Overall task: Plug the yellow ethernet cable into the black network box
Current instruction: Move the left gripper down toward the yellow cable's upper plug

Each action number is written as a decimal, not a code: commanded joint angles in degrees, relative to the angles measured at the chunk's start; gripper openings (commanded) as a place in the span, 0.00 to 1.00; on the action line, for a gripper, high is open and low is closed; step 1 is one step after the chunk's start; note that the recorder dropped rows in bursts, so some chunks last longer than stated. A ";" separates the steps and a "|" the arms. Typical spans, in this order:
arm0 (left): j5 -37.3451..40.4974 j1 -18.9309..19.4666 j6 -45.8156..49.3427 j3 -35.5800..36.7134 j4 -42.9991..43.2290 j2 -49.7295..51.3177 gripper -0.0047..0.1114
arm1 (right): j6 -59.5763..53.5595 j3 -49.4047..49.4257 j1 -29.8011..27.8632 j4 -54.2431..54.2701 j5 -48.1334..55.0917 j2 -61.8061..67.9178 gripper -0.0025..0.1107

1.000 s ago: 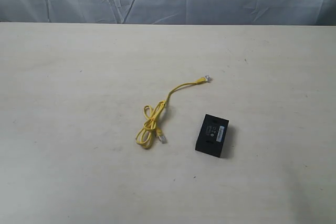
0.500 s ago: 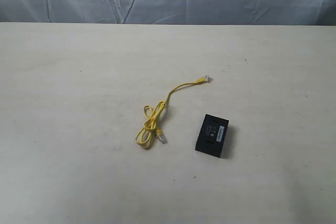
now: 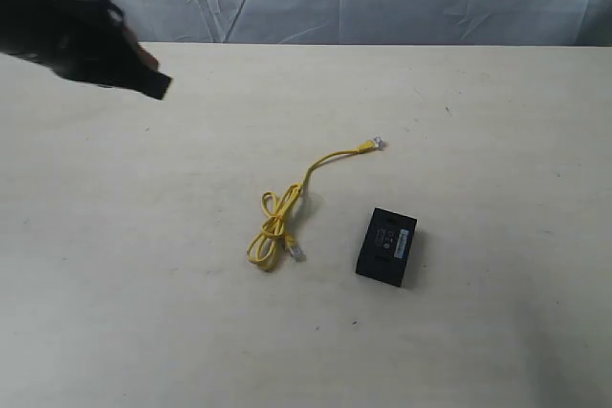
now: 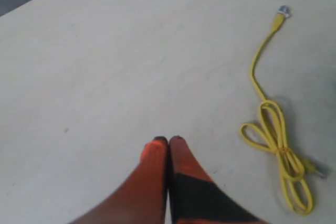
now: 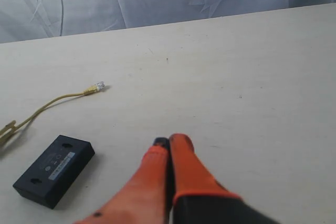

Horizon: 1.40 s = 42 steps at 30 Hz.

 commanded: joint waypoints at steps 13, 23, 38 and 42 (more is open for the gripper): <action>23.53 -13.06 0.72 -44.00 6.09 41.94 0.04 | -0.09 0.08 0.05 0.05 -0.65 -0.32 0.02; 20.90 -16.24 3.99 -55.90 5.62 53.78 0.06 | -0.09 0.08 0.05 0.05 -0.65 -0.32 0.02; 15.15 -17.75 6.57 -55.80 10.75 56.55 0.33 | -0.09 0.08 0.05 0.05 -0.75 -0.32 0.02; 15.30 -17.52 6.57 -55.80 11.28 57.96 0.33 | -0.09 0.08 0.05 0.05 -0.75 -0.32 0.02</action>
